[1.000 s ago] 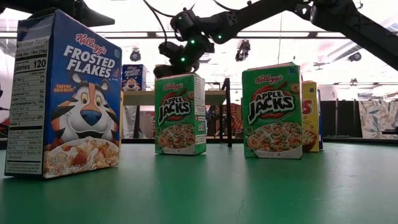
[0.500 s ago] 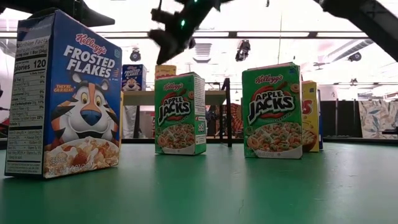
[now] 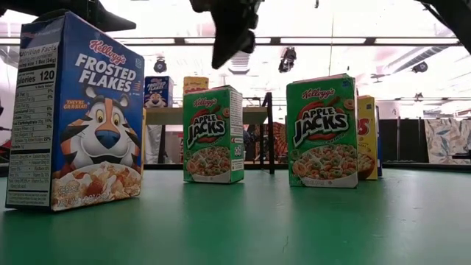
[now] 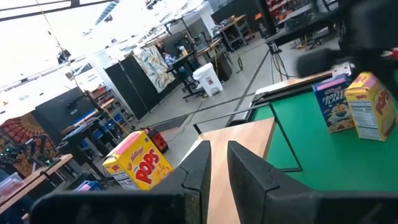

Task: Stack cereal on shelf
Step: Put top right green cereal box on the shelf

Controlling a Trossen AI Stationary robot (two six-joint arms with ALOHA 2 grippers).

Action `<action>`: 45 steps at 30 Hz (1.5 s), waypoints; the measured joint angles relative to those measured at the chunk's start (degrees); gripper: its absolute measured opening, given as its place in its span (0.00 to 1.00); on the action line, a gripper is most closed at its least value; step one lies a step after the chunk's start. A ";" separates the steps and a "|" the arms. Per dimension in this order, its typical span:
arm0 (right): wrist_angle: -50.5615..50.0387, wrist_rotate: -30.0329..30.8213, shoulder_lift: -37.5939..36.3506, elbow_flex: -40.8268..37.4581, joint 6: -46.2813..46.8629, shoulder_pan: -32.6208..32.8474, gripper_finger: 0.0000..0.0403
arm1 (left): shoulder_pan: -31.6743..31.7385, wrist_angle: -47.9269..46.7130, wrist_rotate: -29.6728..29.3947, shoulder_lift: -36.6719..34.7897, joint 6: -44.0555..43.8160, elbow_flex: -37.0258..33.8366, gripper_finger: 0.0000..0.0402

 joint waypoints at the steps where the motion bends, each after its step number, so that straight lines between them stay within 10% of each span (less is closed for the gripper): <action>1: 0.04 0.23 0.00 -0.98 0.54 0.90 0.02 | 0.00 0.00 0.00 0.00 -0.28 0.00 0.09; 19: 12.55 18.56 -3.70 -13.35 -0.06 11.81 0.02 | -0.04 -3.09 0.11 0.00 -11.73 -0.07 0.09; 32: 39.35 19.95 -19.72 -38.81 5.70 11.14 0.03 | -0.02 -3.54 0.13 0.39 -14.54 -0.13 0.09; 45: 43.11 20.08 -19.60 -42.13 9.16 9.11 0.40 | 0.00 -2.65 0.11 0.63 -13.68 -0.07 0.09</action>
